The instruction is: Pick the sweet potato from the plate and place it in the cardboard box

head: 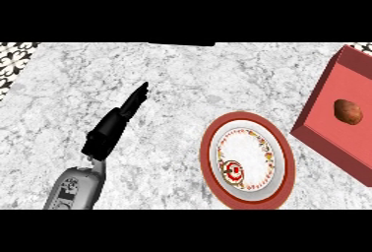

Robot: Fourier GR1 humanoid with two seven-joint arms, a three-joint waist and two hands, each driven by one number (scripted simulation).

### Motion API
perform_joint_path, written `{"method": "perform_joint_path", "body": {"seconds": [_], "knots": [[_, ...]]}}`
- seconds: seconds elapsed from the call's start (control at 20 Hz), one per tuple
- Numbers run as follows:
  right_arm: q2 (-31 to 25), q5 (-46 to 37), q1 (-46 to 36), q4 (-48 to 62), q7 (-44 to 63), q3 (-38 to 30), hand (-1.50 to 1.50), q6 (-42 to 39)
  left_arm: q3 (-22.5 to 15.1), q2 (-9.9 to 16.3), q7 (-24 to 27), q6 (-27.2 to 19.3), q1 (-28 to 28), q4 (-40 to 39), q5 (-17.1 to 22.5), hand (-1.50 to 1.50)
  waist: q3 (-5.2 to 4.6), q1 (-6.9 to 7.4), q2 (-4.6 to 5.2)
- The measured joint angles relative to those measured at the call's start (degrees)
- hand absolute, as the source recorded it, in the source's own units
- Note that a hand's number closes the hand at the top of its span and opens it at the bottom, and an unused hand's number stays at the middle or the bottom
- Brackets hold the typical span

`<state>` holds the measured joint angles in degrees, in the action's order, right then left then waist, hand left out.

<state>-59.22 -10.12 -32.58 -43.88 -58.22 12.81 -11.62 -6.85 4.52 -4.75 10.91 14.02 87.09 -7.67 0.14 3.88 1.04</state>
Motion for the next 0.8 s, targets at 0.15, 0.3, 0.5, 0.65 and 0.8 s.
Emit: {"method": "perform_joint_path", "body": {"seconds": [0.15,0.3,0.5,0.65,0.8], "knots": [[2.4,-1.9,-2.3,3.7,0.4,2.5,-1.5,-0.7,-0.2,-0.7,-1.0,-0.8,0.2,0.4,-0.4,0.0,0.02,-0.11,0.0],[5.0,-2.1,-5.1,7.2,0.7,3.6,-1.5,-1.7,-0.6,-1.2,-0.4,-1.1,0.0,0.0,-0.8,0.0,0.04,-0.03,0.09],[7.7,2.7,-6.7,10.2,2.0,2.3,-1.5,-4.9,-0.7,-1.0,-0.2,-1.0,-0.5,0.5,-0.9,0.0,0.09,-0.03,0.11],[8.7,8.2,-7.8,12.3,4.0,-0.2,-1.5,-8.4,-0.7,-1.2,-0.1,-1.2,-0.6,0.4,-1.0,0.0,0.13,-0.26,0.16],[9.4,13.4,-8.8,14.5,6.8,-2.4,-1.5,-12.3,-0.2,-0.7,0.0,-0.7,-0.2,0.3,-0.6,0.0,0.18,-0.21,0.35]]}}
